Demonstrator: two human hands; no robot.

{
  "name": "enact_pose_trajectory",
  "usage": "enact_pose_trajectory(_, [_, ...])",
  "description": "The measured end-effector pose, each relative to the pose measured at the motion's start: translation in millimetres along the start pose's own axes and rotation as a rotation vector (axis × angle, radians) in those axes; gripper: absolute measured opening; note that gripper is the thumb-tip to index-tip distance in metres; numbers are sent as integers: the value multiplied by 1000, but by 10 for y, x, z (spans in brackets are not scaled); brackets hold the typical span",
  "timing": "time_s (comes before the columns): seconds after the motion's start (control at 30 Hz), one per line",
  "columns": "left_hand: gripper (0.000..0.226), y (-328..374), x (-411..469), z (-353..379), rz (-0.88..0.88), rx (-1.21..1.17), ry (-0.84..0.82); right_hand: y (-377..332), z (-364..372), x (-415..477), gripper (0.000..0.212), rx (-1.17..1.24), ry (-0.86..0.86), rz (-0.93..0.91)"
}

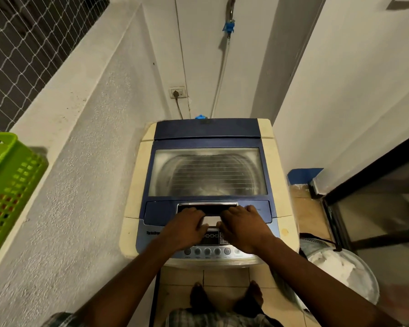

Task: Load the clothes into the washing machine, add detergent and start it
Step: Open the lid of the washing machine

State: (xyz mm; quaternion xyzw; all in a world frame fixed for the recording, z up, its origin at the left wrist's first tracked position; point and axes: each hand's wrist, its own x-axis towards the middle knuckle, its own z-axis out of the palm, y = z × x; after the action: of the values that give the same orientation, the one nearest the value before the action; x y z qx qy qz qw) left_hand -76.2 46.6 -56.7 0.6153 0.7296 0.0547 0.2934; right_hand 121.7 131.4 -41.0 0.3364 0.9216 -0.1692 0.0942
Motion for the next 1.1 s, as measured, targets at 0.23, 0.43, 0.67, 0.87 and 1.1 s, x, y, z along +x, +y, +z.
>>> enact_pose_trajectory(0.23, [20,91,-90,-365,50,-85,90,53,-335,-29,30,-87,93,-115])
enact_pose_trajectory(0.43, [16,217,-137,-931,126,-176,164,82,-961,8,33,-88,118,-187])
enact_pose_trajectory(0.67, [35,271,-31,-1394,209,-141,340,88,-1630,119,38,-71,211,-204])
enact_pose_trajectory(0.87, [56,465,212,-1872,174,-3,528,141,-2099,429,34,-66,376,-155])
enact_pose_trajectory(1.1, [39,598,667,-2361,180,75,736,289,-2536,937,32,-125,544,-114])
